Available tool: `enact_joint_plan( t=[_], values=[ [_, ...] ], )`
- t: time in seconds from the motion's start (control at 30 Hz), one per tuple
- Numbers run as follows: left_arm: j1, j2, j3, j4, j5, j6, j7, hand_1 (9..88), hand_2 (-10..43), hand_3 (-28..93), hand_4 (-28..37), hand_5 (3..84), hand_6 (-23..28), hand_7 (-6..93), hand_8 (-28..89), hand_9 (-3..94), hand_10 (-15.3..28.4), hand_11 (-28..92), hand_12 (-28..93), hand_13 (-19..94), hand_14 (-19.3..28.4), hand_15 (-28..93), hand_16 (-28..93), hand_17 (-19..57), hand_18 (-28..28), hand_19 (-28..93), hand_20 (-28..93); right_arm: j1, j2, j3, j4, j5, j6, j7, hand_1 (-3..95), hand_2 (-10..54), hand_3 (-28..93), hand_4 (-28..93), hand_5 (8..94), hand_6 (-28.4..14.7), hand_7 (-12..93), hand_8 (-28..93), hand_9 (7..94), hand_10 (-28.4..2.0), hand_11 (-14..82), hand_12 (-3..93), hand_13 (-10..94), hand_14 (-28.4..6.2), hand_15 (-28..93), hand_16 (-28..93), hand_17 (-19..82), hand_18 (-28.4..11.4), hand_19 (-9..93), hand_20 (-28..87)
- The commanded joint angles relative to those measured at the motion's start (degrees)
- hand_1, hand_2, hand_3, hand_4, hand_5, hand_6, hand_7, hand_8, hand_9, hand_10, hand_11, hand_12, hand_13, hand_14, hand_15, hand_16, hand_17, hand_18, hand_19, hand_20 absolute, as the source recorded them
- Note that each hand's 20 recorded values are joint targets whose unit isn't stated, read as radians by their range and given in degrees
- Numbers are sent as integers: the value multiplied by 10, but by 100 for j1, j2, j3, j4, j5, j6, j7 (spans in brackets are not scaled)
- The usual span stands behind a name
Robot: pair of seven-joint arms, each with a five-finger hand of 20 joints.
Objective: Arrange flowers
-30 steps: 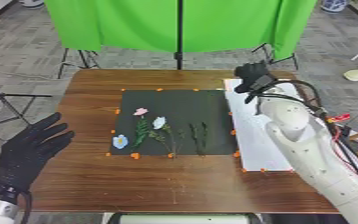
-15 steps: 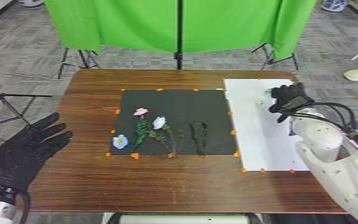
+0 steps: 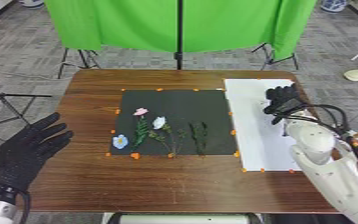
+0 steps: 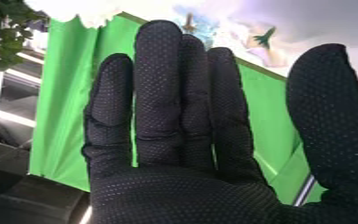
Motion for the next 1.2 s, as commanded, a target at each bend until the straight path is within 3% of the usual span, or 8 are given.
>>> enact_joint_plan(
  t=[0.03,0.13,0.27,0.43,0.67,0.97,1.2],
  values=[
    [11,-17,23,35,29,-39,-86,256,-22,701,-249,379,29,200,-96,323,132,277,126,273,164,364,-16,-75,224,486,47,307,-260,-308,311,-193,145,154,317,-95,842,-283,514,22,352,-219,607,-57,436,221,644,-22,563,188,244,-156,743,379],
    [5,-24,23,38,33,-55,-92,256,-22,701,-249,379,30,199,-96,322,133,277,127,273,163,363,-16,-75,224,485,47,444,-333,-393,473,-198,200,122,373,-95,773,-283,554,37,363,-230,677,-32,346,307,688,-12,539,217,255,-156,742,384],
    [-4,-11,46,47,26,-18,-59,256,-22,702,-248,379,30,199,-95,323,133,277,125,273,163,365,-16,-75,224,485,47,571,-407,-475,680,-141,390,-3,440,-88,736,-283,626,39,427,-134,820,-10,201,406,789,2,511,253,301,-152,762,386],
    [11,-25,42,42,23,-9,-54,256,-22,702,-249,379,29,200,-95,322,133,277,126,274,163,364,-16,-75,224,485,48,556,-437,-490,683,-218,507,-84,465,-71,757,-283,744,48,404,-102,892,-18,269,349,871,5,485,285,348,-156,798,380],
    [72,-44,8,11,24,22,-20,257,-22,701,-249,379,30,200,-96,323,133,277,125,273,163,365,-17,-75,224,484,48,508,-438,-509,204,-94,631,-211,460,-93,812,-283,780,36,378,-91,915,-14,262,363,890,5,486,298,356,-159,806,378],
    [57,-57,52,6,29,-10,-43,258,-21,700,-249,379,30,200,-96,323,134,276,125,273,164,364,-16,-75,224,485,48,348,-802,-710,-856,133,580,-1016,459,-95,812,-283,784,36,375,-85,915,-19,265,368,886,2,496,305,352,-158,807,379],
    [36,-45,93,19,28,8,-66,258,-20,698,-247,379,31,199,-95,323,134,275,125,274,166,365,-16,-76,226,487,48,739,-1109,-1307,-696,71,335,-1428,458,-95,808,-283,780,37,376,-88,909,-19,269,370,878,2,501,306,346,-157,806,379]
  ],
)
